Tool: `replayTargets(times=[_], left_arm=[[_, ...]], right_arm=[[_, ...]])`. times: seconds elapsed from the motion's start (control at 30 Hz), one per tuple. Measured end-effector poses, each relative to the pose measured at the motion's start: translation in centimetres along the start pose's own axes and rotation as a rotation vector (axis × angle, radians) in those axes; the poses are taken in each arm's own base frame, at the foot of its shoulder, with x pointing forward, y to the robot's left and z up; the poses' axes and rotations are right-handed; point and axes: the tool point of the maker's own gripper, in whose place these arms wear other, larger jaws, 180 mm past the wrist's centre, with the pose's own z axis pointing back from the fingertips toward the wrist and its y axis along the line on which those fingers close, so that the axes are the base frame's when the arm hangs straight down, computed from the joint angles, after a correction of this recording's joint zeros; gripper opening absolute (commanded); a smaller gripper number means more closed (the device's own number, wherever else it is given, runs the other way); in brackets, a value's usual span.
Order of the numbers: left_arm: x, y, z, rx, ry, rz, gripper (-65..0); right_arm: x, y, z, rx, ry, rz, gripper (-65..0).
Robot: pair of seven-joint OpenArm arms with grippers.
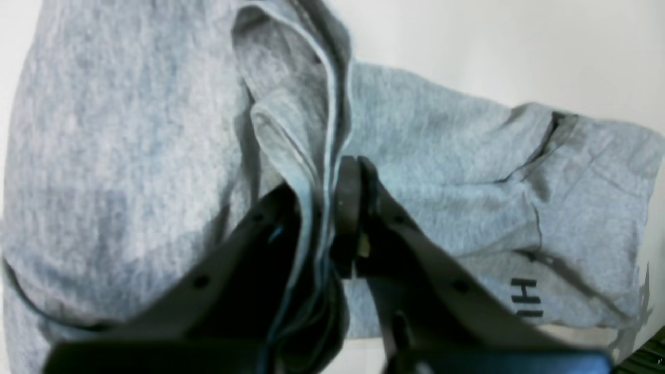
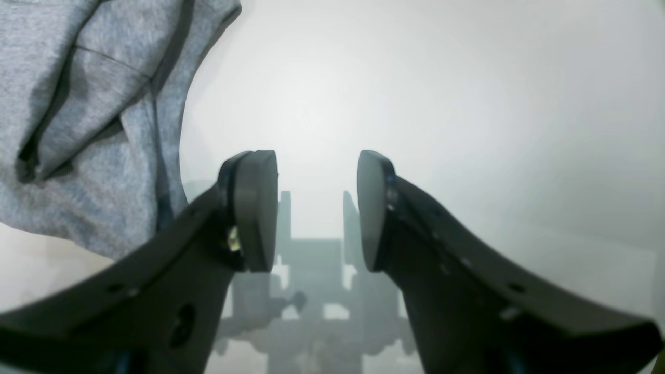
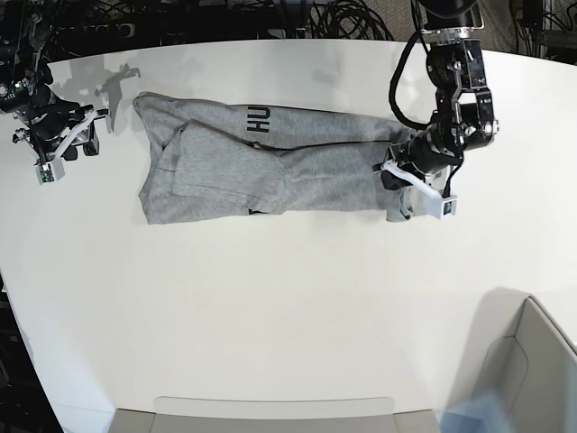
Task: Fold the T-shirt properly
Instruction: 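Move the left gripper onto the middle of the folded strip and grasp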
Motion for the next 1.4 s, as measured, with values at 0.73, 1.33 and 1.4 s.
replayTargets(times=[0.73, 1.33, 1.4], left_arm=[[-3.4, -5.9, -1.0, -0.113, 0.050, -0.041, -44.8], [-3.0, -9.0, -0.2, -0.184, -0.033, -0.021, -56.6], [-3.2, -8.9, -0.2, -0.181, -0.030, -0.018, -56.6]], right_arm=[[0.0, 0.0, 0.0, 0.000, 0.001, 0.000, -39.4], [7.4, 6.4, 1.7, 0.457, -0.300, -0.249, -39.3], [6.5, 4.6, 0.5, 0.450, -0.277, -0.363, -39.3]])
